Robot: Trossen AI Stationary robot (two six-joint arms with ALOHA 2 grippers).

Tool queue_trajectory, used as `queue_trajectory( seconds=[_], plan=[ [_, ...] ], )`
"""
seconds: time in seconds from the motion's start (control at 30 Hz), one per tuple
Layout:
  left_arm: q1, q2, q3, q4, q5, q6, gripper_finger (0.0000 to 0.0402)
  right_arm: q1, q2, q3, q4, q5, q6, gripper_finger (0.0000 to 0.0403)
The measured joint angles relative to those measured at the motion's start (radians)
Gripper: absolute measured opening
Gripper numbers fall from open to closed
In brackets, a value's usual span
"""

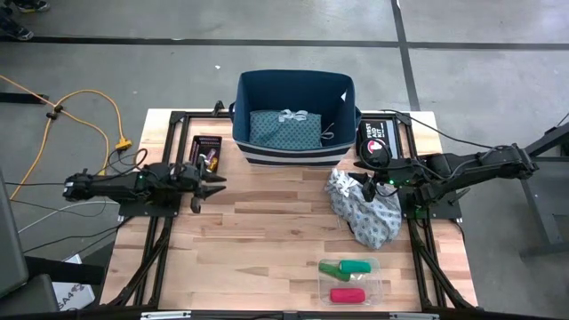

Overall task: Pick & Place Medicine items
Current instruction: Put the grey patient gown into the laundry bin

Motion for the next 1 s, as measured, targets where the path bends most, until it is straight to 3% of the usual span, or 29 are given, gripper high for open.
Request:
queue_trajectory(
  seconds=[1.0],
  plan=[
    [0.009,0.001,-0.001,-0.004,0.039,0.018,0.0111,0.000,0.000,0.000,0.000,0.000,0.000,0.0184]
  ],
)
